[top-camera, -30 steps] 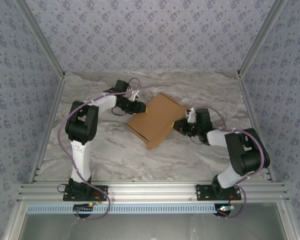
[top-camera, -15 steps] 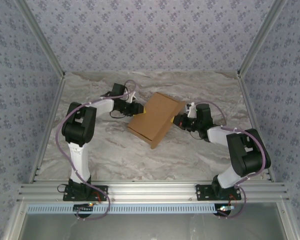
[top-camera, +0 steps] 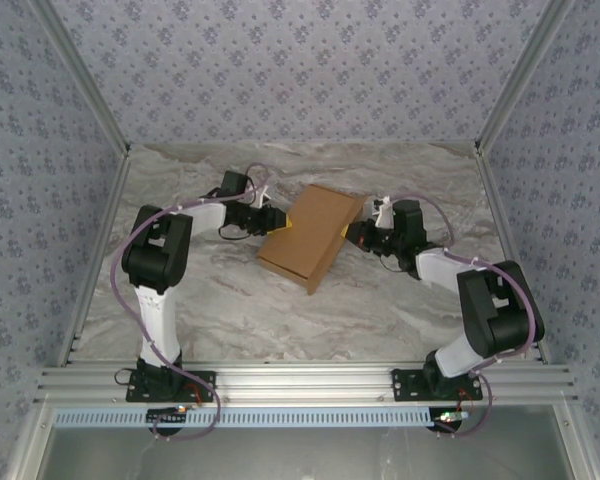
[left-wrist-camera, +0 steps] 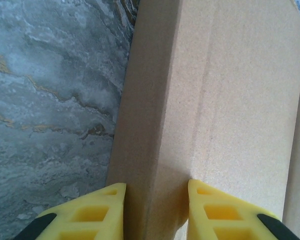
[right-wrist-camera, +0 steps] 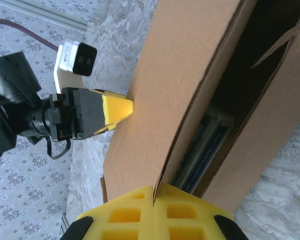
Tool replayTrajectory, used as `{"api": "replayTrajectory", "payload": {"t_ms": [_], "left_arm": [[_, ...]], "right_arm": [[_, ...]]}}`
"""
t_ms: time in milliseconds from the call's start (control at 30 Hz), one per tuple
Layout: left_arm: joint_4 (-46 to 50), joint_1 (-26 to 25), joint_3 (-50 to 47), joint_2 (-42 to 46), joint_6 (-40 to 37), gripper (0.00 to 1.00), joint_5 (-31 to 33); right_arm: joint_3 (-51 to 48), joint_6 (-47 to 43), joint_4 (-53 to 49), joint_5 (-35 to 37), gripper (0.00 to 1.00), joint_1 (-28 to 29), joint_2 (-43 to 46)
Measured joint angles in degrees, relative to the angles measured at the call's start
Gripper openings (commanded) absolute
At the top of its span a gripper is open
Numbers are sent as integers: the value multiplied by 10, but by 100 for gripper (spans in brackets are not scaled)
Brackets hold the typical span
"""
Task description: Fold the paper box
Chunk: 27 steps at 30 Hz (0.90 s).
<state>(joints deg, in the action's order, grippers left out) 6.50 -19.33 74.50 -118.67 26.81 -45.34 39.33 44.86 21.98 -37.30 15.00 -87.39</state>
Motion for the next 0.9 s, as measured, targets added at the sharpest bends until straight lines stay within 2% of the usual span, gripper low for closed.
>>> {"api": "replayTrajectory", "payload": {"t_ms": [433,900], "left_arm": [[-44,1,-25,1,46,26,-27],[-59,1,-28,1,63,34,-36]], "right_arm": [[38,0,-34,10,0,8,8],[66,-3,-46,18,0,22,23]]}}
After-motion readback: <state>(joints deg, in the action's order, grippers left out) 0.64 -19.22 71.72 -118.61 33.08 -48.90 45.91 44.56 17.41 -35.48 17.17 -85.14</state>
